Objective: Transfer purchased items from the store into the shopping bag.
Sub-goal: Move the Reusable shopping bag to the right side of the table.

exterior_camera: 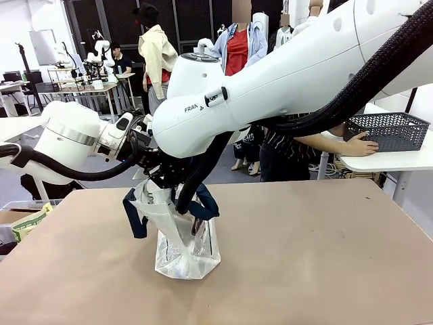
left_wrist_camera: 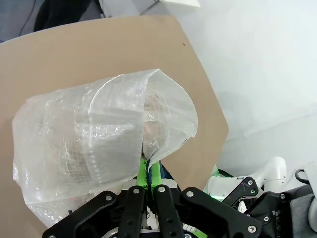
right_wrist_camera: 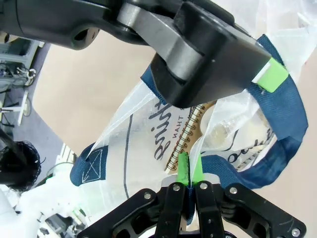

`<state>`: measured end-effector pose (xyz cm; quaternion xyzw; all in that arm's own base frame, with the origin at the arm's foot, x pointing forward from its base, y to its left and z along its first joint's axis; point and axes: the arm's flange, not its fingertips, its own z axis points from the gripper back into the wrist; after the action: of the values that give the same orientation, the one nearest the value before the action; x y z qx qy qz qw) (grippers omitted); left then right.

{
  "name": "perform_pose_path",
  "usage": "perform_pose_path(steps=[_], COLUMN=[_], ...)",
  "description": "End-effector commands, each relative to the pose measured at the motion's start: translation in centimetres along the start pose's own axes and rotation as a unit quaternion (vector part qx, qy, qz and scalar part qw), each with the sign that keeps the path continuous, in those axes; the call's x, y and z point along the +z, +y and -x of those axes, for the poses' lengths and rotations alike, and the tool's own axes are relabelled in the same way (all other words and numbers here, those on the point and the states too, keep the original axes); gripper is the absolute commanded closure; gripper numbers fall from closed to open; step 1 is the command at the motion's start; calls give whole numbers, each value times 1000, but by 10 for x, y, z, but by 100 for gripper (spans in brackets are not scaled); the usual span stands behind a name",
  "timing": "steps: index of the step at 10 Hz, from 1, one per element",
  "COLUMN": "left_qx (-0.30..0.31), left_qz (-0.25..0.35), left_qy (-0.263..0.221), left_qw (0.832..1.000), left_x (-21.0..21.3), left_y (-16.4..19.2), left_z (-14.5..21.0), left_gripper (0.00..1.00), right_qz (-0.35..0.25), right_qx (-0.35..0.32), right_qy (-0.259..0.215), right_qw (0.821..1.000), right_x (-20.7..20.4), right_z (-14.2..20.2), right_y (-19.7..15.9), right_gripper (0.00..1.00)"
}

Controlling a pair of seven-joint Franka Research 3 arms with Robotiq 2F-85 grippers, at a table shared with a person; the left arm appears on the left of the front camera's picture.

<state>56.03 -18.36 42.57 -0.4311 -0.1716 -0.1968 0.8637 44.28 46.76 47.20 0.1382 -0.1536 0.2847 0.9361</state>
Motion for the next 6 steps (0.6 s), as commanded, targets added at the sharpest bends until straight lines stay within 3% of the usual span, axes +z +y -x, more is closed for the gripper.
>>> perform_pose_path(steps=[1,4,6], left_qx=[8,5,7], left_qz=[-13,-13,-13], left_qy=[5,10,8], left_qw=[1000,1000,1000], left_x=[-1,-1,1], left_y=[3,4,4], left_z=[-5,-5,-2], left_gripper=[100,100,100], right_qz=[-16,-38,-40], right_qx=[-20,-23,-31], right_qy=[-19,-24,-38], right_qw=[1000,999,998], right_x=[9,36,72], right_z=[9,16,34], right_y=[0,-10,-25], right_gripper=[60,0,0])
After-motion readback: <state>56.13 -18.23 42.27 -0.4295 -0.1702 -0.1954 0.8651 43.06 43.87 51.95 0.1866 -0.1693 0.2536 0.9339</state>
